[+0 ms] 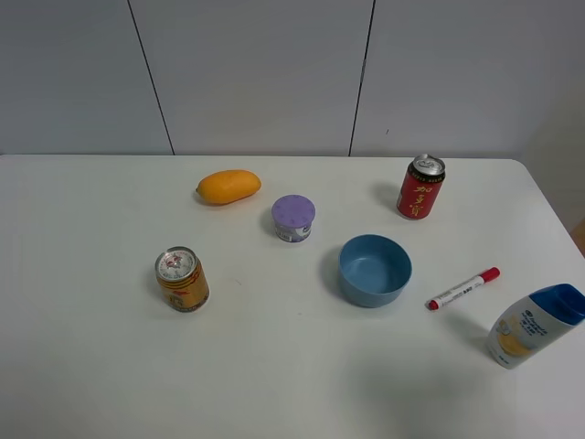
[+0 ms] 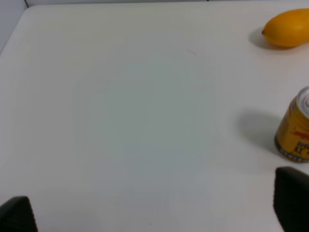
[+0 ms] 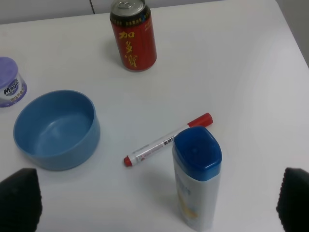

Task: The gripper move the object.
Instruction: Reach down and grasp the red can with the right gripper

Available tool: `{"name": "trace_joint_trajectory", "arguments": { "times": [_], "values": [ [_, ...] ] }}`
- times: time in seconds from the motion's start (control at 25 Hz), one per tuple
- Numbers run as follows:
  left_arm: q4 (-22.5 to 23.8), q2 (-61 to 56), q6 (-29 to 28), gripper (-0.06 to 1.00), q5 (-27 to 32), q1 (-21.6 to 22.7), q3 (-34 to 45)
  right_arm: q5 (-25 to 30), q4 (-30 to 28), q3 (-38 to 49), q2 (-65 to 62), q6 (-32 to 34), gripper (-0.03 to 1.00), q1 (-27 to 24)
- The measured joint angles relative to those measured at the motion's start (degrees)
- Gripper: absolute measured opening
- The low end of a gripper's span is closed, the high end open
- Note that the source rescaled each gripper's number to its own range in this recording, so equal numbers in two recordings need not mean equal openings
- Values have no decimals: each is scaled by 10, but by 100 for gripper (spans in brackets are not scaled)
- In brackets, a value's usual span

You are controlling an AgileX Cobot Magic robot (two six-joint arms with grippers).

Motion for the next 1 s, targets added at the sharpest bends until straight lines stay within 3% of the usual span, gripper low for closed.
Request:
{"name": "trace_joint_trajectory", "arguments": {
  "times": [1.0],
  "values": [
    [0,0,0,100,0,0,0,0,0,0,0,0,100,0]
  ]
}}
